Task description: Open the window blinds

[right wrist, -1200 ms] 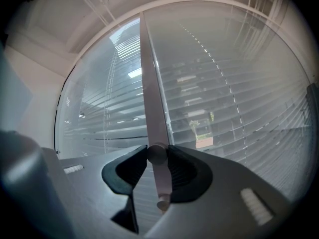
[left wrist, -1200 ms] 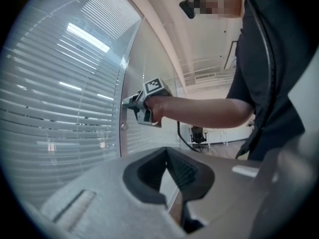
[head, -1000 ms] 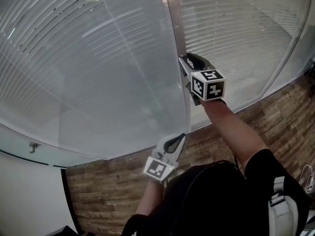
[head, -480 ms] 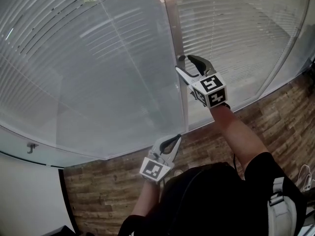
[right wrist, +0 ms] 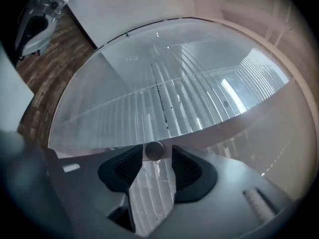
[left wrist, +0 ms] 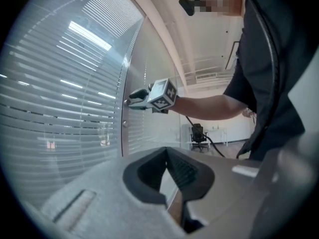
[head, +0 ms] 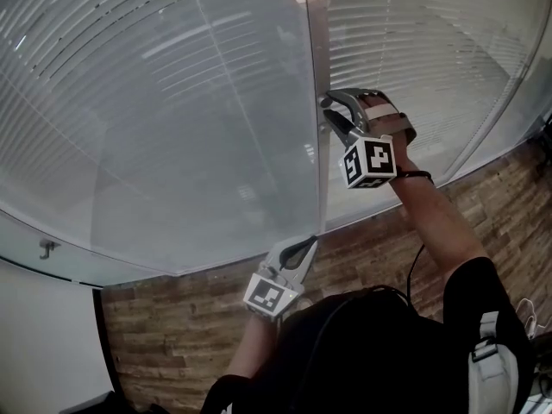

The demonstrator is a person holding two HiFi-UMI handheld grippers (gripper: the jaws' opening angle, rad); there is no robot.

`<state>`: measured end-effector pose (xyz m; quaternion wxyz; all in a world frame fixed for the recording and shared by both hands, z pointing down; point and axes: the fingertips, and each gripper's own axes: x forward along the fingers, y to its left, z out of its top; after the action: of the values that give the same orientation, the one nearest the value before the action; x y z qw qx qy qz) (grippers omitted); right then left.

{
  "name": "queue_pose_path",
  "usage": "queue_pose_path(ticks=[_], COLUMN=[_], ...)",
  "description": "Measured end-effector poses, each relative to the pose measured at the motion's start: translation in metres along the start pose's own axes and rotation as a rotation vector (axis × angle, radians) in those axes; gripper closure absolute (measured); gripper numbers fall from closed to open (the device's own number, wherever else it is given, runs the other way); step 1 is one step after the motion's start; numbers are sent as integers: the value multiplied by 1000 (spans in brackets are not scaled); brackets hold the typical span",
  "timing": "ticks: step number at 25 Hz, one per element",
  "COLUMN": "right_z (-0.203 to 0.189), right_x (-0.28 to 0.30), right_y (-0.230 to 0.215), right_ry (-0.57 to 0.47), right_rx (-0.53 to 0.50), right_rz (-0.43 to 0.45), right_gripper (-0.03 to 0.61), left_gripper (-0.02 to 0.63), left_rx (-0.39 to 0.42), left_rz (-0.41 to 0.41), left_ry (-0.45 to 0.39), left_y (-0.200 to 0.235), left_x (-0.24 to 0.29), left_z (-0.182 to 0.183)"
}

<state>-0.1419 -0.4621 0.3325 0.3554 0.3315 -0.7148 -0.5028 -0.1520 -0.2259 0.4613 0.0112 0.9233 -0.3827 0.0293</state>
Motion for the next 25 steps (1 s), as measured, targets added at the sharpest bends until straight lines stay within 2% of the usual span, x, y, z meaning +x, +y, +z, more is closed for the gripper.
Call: queue_pose_path(ticks=[10, 11, 12, 14, 25], right_z=[6, 5, 4, 2, 4], right_x=[12, 13, 14, 14, 13], right_y=[5, 5, 6, 7, 5], right_ry=[10, 13, 18, 27, 26], right_rx=[-57, -69, -84, -105, -50], right_rz=[13, 12, 14, 17, 11], right_gripper=[384, 399, 444, 445, 446], left_gripper=[609, 609, 610, 609, 609], left_rx=[-8, -10, -11, -11, -12], left_rz=[26, 29, 33, 38, 43], left_ry=[-10, -11, -13, -15, -14], left_y=[8, 9, 10, 11, 11], left_x=[-3, -3, -3, -4, -8], left_z=[-1, -1, -1, 0, -2])
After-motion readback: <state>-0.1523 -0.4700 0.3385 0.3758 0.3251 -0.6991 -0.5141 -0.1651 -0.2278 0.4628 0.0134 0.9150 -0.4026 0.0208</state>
